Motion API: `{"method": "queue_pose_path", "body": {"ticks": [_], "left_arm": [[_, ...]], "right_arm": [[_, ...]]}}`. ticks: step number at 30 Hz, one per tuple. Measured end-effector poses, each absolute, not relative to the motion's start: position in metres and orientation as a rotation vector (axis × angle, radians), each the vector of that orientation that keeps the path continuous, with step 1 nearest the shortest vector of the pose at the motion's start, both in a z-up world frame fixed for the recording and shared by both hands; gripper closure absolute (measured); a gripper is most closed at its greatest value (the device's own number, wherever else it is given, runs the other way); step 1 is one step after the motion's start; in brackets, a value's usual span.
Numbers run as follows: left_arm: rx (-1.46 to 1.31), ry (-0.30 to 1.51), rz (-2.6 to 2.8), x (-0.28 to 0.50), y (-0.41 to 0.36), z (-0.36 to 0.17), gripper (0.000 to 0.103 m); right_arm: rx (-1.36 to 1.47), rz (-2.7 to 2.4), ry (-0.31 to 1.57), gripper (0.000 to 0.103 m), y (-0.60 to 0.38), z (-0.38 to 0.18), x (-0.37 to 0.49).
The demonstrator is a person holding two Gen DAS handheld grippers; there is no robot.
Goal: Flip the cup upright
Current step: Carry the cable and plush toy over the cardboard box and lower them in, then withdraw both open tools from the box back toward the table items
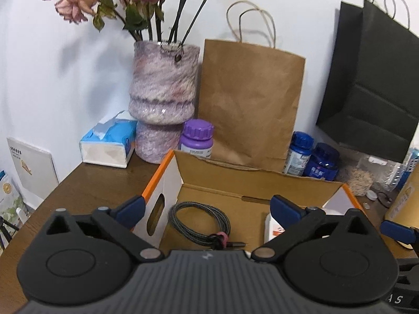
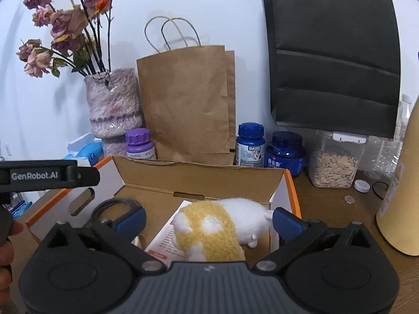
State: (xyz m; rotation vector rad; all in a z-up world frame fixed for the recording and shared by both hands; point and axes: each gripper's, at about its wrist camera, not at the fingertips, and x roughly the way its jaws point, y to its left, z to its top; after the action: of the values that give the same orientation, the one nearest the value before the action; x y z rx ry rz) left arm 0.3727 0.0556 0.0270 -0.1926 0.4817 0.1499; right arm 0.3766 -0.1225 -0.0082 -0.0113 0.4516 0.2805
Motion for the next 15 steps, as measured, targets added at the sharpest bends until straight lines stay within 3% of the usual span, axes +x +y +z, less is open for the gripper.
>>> {"method": "queue_pose_path", "body": {"ticks": [15], "left_arm": [[-0.139,0.442,0.107,0.313,0.043,0.055,0.000]], "right_arm": [[-0.034,0.278,0.395,0.000,-0.136,0.011,0.313]]}}
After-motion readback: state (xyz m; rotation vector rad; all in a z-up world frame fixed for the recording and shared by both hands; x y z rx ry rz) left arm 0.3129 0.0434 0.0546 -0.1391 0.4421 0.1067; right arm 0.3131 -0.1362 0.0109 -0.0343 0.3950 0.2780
